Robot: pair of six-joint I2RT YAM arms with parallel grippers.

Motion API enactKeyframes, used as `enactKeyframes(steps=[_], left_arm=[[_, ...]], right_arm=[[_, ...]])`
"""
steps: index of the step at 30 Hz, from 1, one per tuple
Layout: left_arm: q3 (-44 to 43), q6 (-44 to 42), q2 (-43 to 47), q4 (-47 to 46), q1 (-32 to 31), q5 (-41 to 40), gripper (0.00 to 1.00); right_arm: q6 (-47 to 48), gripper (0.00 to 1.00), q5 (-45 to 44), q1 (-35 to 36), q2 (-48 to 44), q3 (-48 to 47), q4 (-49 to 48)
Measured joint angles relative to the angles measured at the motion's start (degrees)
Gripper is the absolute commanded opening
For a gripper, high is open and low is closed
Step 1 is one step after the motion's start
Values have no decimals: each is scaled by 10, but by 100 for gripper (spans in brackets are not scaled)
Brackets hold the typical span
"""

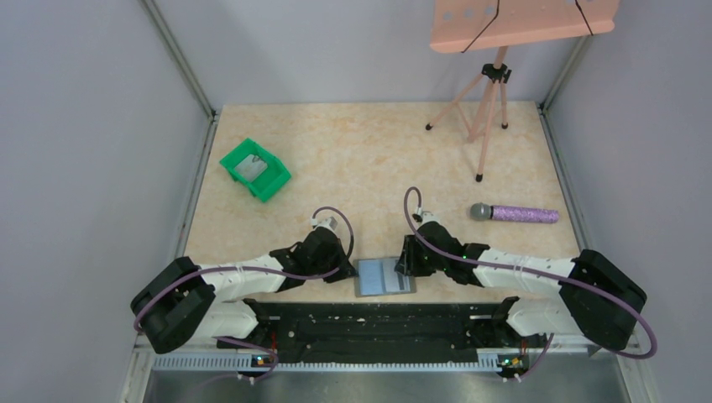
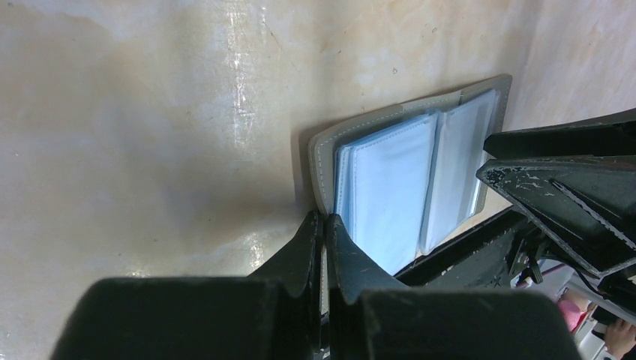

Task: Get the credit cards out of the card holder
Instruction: Remove the credit card from the card holder.

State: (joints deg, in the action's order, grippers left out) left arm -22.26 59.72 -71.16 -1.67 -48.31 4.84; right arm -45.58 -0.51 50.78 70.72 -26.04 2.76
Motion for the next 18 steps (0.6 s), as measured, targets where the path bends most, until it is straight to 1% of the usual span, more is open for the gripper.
enactKeyframes(steps=[10, 18], left_arm=[[0, 0, 0, 4, -1, -3, 4], [0, 0, 0, 7, -1, -5, 5]], right_arm=[[-8, 35, 16, 0, 2, 3, -15], [-21, 35, 28, -3, -11, 31, -55]])
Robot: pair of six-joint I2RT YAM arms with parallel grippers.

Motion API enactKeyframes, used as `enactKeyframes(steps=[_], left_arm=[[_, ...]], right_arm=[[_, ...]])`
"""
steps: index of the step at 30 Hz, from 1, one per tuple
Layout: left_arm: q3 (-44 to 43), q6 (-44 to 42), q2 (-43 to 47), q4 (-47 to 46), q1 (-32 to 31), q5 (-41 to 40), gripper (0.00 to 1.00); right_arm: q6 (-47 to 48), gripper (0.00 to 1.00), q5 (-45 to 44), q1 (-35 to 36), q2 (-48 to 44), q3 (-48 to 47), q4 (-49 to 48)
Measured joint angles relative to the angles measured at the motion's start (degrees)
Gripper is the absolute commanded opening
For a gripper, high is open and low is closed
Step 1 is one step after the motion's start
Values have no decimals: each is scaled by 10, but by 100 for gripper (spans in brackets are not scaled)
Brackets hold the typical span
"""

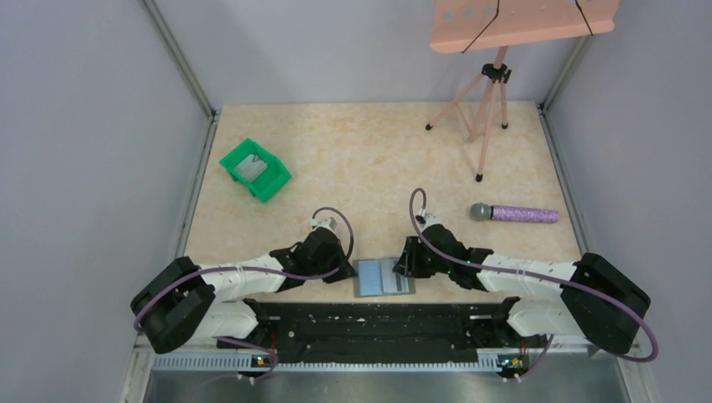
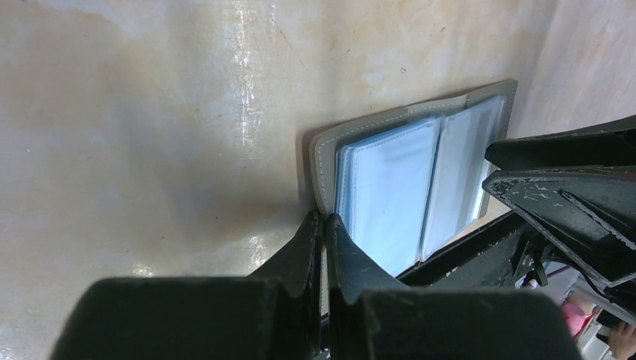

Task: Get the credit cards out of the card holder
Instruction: Remove the credit card from the card holder.

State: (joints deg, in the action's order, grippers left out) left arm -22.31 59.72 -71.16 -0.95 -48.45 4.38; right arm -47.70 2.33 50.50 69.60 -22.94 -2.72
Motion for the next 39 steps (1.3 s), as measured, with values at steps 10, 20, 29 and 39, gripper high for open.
enactKeyframes(steps=[10, 20, 29, 39], left_arm=[[-1, 1, 0, 0, -2, 0, 5], [-1, 2, 0, 1, -4, 1, 6], [-5, 2, 0, 3, -5, 1, 6], [-10, 2, -6, 7, -7, 0, 6]], right_arm=[[-20, 34, 44, -6, -31, 39, -59], [-28, 38, 55, -5, -114, 59, -70], [-9, 38, -2, -5, -97, 30, 39], [0, 37, -10, -5, -64, 28, 53]])
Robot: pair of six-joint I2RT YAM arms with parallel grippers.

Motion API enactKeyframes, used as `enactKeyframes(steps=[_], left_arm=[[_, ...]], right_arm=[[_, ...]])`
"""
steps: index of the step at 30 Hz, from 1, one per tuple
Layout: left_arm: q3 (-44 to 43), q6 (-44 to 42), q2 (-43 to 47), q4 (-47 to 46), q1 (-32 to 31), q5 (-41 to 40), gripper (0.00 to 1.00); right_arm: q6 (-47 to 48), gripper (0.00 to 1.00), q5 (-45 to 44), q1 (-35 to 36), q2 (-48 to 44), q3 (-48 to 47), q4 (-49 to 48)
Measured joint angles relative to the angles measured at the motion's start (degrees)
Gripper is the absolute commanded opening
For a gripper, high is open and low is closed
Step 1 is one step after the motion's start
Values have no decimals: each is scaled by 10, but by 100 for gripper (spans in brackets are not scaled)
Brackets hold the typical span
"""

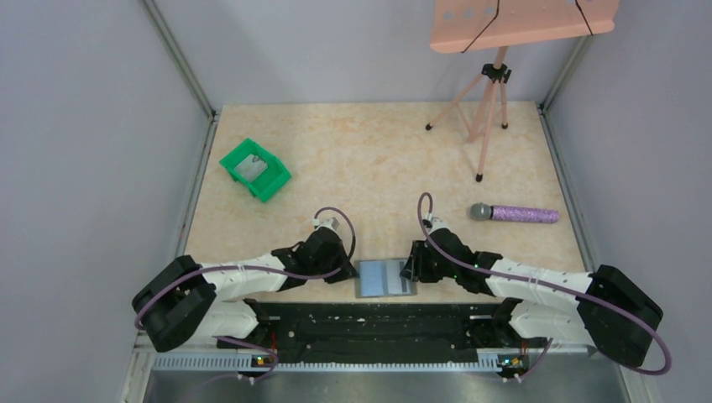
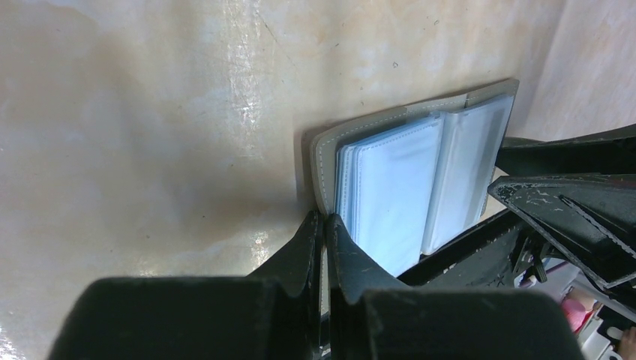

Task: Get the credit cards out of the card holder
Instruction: Remove the credit card from the card holder.

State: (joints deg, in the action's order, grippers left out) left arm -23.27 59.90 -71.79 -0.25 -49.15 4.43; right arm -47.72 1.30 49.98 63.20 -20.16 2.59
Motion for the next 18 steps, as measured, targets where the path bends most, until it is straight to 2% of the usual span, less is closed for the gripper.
enactKeyframes(steps=[12, 18], left_arm=[[0, 0, 0, 0, -3, -3, 6], [0, 0, 0, 0, -4, -4, 6]], right_arm=[[8, 30, 5, 0, 6, -3, -10], [6, 32, 27, 0, -4, -2, -39]])
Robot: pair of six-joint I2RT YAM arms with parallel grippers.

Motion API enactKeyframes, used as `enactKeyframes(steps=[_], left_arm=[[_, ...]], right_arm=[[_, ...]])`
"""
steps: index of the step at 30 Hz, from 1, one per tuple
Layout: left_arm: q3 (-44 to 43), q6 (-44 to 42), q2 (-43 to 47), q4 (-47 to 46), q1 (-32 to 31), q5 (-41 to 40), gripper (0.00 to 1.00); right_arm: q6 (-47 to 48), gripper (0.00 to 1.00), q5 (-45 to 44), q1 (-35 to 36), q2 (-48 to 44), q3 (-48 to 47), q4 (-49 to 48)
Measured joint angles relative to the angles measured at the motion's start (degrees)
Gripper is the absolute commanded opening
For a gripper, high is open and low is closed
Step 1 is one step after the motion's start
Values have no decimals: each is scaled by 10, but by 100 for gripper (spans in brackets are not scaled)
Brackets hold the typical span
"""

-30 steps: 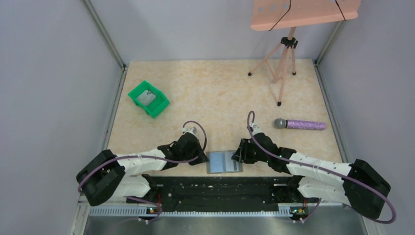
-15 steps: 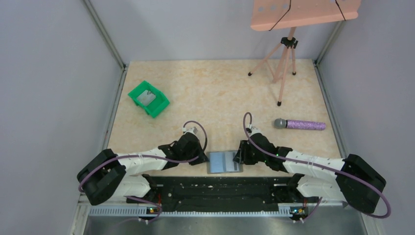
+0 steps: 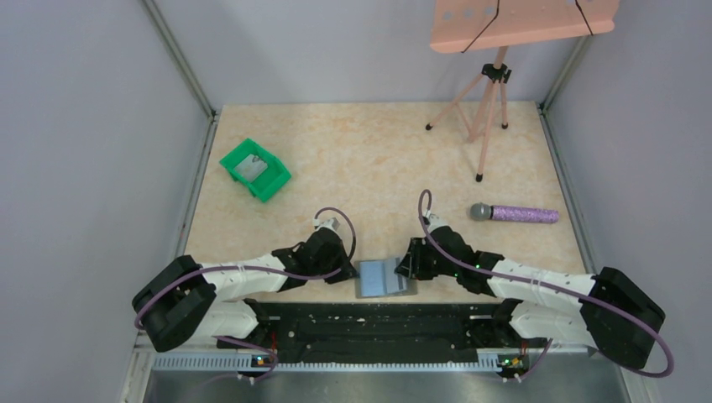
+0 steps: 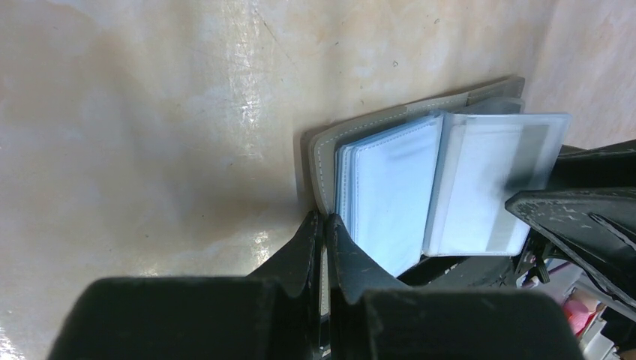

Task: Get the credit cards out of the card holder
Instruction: Remove the credit card from the card holder.

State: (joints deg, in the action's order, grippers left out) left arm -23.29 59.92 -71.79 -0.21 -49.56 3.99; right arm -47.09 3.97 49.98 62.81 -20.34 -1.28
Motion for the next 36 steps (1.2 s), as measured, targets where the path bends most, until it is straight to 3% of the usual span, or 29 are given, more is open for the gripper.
enactKeyframes(steps=[13, 28, 36], left_arm=[[-1, 0, 0, 0, -4, 0, 6], [-12, 0, -7, 16, -5, 0, 6], [-12, 2, -8, 13, -12, 0, 6]], right_arm=[[-7, 36, 22, 0, -13, 1, -37], [-16, 37, -40, 0, -40, -19, 91], [-30, 36, -49, 2, -32, -23, 95]])
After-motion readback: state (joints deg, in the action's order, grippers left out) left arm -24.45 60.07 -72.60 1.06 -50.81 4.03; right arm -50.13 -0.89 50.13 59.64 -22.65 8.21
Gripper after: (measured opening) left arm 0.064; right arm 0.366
